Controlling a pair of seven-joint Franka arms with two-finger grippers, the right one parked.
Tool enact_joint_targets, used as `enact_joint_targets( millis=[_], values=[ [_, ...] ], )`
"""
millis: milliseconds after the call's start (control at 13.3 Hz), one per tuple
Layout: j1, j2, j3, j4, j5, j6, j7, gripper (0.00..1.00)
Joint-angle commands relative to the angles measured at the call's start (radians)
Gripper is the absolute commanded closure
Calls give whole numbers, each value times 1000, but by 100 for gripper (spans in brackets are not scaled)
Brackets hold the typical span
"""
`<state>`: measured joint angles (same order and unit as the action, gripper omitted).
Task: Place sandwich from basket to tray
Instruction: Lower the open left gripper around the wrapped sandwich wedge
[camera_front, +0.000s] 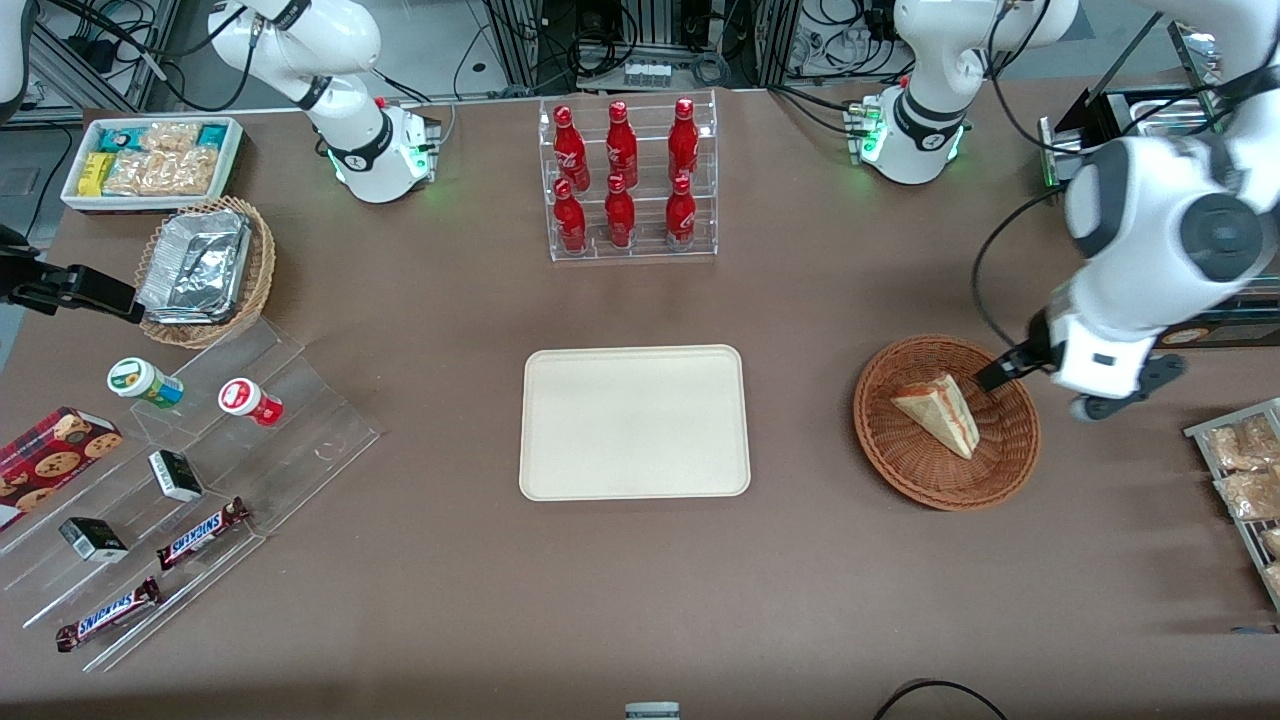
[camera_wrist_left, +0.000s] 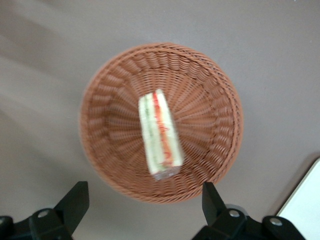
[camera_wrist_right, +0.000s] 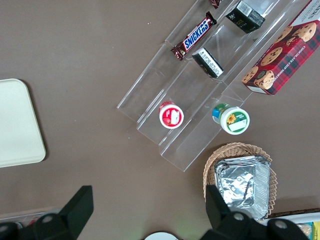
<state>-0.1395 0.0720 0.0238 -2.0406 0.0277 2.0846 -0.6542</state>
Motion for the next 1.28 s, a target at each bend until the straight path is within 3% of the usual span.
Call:
enact_joint_targets(
  millis=[0, 301, 978, 1054, 1129, 1204],
  values=[
    [-12, -31, 5, -136, 3, 153, -109, 0],
    [-15, 12, 5, -211, 0, 330, -198, 0],
    [-22, 129, 5, -320, 0, 589, -200, 0],
    [-22, 133, 7, -328, 0, 606, -200, 2],
    [-22, 134, 7, -326, 0, 604, -200, 16],
    [-22, 134, 7, -326, 0, 604, -203, 37]
  ],
)
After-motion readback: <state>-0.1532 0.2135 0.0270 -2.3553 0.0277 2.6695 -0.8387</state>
